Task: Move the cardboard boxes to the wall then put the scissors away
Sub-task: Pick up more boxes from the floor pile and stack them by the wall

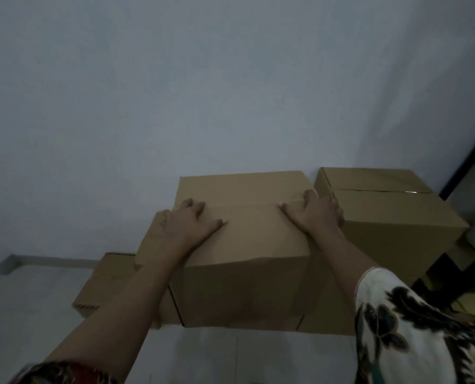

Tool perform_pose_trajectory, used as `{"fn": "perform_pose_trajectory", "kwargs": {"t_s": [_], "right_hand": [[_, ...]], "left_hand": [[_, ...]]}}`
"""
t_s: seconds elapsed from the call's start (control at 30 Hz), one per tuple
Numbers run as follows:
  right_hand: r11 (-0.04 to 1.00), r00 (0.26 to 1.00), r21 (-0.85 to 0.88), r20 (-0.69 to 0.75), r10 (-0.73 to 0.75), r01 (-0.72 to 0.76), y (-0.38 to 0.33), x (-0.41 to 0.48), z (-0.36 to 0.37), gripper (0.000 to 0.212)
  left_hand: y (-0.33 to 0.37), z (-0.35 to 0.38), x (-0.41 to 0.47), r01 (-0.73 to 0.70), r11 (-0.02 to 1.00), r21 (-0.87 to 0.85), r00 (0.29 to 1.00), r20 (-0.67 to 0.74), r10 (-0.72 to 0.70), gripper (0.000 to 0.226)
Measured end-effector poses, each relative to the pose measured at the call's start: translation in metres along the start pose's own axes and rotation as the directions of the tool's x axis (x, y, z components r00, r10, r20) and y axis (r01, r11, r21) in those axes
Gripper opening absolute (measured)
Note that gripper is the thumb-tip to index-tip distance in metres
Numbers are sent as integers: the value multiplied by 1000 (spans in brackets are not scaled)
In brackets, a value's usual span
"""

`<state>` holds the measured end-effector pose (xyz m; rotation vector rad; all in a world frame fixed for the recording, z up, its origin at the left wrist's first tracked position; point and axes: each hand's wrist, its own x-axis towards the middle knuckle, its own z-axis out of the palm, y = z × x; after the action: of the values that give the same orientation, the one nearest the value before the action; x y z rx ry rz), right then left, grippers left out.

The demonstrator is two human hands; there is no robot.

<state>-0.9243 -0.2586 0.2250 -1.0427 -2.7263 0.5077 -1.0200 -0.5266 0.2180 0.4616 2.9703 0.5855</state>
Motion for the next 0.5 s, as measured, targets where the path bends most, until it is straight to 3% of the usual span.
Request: {"fn": "perform_pose_trajectory", "kwargs": {"t_s": [0.5], "right_hand": [[993,995,-53,4,104,-104,32,183,33,81]], "left_hand": [[65,76,211,-135,989,53,991,25,134,80]]}}
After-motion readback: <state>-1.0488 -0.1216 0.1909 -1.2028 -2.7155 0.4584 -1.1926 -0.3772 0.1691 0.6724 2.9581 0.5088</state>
